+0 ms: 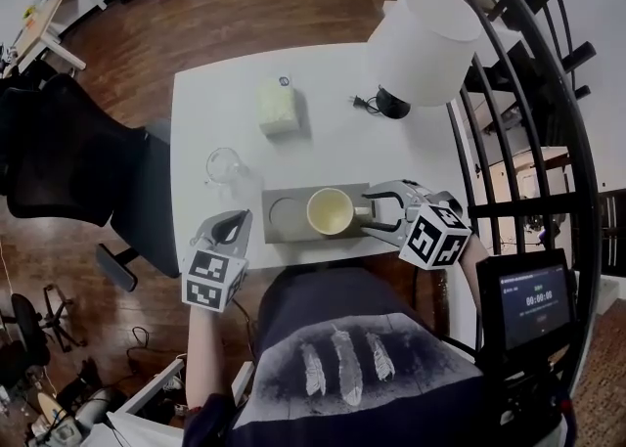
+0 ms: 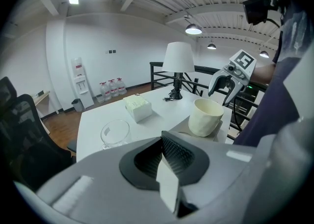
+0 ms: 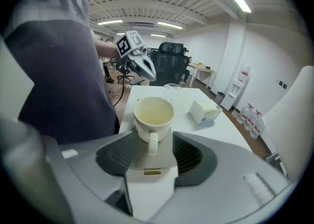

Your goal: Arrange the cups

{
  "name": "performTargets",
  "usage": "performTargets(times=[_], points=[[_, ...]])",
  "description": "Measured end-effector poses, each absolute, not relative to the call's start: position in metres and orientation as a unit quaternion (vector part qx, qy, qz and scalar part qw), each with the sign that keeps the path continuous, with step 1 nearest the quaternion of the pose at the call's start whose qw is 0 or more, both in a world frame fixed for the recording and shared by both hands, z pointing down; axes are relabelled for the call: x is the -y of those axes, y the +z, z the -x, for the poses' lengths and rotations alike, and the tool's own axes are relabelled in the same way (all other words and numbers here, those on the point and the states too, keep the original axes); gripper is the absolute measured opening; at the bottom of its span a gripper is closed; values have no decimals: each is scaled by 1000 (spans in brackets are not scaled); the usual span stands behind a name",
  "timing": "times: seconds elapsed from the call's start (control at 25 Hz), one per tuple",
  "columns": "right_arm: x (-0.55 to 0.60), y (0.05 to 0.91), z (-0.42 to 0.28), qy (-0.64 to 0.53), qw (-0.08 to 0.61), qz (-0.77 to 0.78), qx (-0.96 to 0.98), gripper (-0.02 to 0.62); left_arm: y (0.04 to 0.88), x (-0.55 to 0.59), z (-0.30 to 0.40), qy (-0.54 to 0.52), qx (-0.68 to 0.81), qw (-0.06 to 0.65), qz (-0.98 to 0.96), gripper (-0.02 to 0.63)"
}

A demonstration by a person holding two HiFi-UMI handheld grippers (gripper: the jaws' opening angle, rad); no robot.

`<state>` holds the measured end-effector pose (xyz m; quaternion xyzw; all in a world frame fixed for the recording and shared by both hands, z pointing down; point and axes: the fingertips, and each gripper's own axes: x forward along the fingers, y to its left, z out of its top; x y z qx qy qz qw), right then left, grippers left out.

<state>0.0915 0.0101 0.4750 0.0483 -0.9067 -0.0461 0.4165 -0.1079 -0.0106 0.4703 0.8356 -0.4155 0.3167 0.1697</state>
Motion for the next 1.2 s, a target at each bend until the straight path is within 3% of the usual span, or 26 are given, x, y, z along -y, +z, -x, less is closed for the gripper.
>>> performTargets(times=[0.24,0.48,0.68,0.88,0.96,1.2], points=[[11,428,-101,19,306,-132,943,227,478,9,113,315,417,177,-834,15],[34,423,-95,22,275,-174,945,226,480,10,113,319,411,179,-835,15],[55,393,-84,35,191,-197,961,221,471,22,110,309,416,172,-838,15],[58,366,-87,78,86,-218,969,112,469,18,106,298,415,179,-841,15],[57,362,-88,79,75,-221,969,3,471,18,105,300,414,178,-841,15],[52,369,-89,90,81,-221,968,3,462,21,99,274,408,189,-850,15]])
